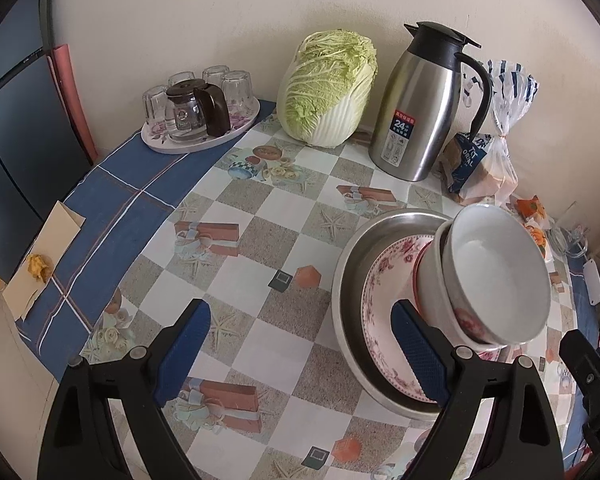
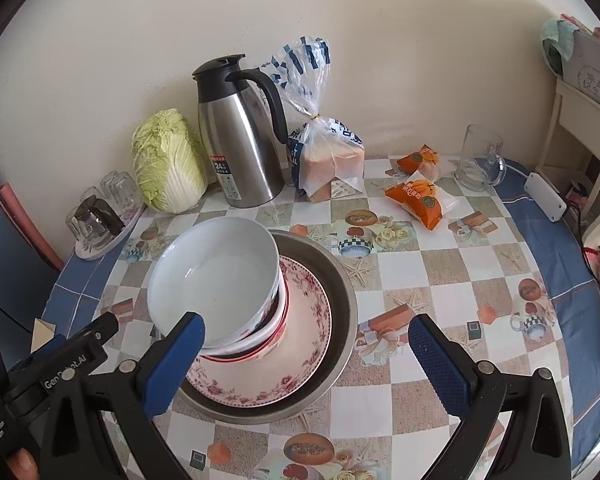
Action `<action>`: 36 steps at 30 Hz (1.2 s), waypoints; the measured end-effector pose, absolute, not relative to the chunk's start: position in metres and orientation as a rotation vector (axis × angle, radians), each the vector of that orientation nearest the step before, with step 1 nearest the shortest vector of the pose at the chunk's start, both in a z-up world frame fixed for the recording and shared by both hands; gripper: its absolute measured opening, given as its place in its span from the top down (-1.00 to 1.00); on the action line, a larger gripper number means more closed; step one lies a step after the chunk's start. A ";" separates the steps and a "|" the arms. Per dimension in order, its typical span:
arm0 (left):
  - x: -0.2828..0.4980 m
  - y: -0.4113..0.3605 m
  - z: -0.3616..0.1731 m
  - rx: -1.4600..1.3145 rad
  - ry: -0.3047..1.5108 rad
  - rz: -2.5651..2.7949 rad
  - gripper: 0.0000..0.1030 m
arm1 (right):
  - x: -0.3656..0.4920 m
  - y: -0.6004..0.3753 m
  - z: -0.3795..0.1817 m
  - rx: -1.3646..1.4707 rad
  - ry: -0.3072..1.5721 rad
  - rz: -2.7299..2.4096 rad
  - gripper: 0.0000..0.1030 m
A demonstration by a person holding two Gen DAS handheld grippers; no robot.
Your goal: Organize plates and bowls
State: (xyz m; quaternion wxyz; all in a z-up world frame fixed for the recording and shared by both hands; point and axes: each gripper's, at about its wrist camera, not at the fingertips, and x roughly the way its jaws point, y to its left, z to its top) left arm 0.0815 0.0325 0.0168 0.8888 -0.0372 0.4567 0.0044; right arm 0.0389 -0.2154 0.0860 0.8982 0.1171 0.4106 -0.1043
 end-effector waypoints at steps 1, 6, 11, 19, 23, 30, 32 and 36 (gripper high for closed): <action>0.079 0.033 0.015 -0.067 0.951 0.009 -0.79 | 0.038 -0.213 0.085 0.235 0.855 -0.213 -1.00; 0.069 0.033 0.002 -0.009 0.997 -0.019 -0.79 | 0.027 -0.206 0.082 0.216 0.855 -0.214 -1.00; 0.065 0.031 -0.014 0.060 1.052 -0.029 -0.79 | 0.019 -0.201 0.070 0.192 0.889 -0.221 -1.00; 0.061 0.037 -0.023 0.040 1.075 -0.067 -0.79 | 0.012 -0.192 0.046 0.159 0.947 -0.224 -1.00; 0.063 0.036 -0.026 0.033 1.091 -0.087 -0.79 | 0.011 -0.185 0.037 0.137 0.969 -0.216 -1.00; 0.068 0.033 -0.034 0.071 1.113 -0.076 -0.79 | 0.017 -0.181 0.023 0.116 1.002 -0.213 -1.00; 0.069 0.032 -0.035 0.085 1.115 -0.067 -0.79 | 0.019 -0.181 0.019 0.115 1.011 -0.214 -1.00; 0.071 0.034 -0.037 0.096 1.120 -0.056 -0.79 | 0.021 -0.182 0.015 0.115 1.020 -0.214 -1.00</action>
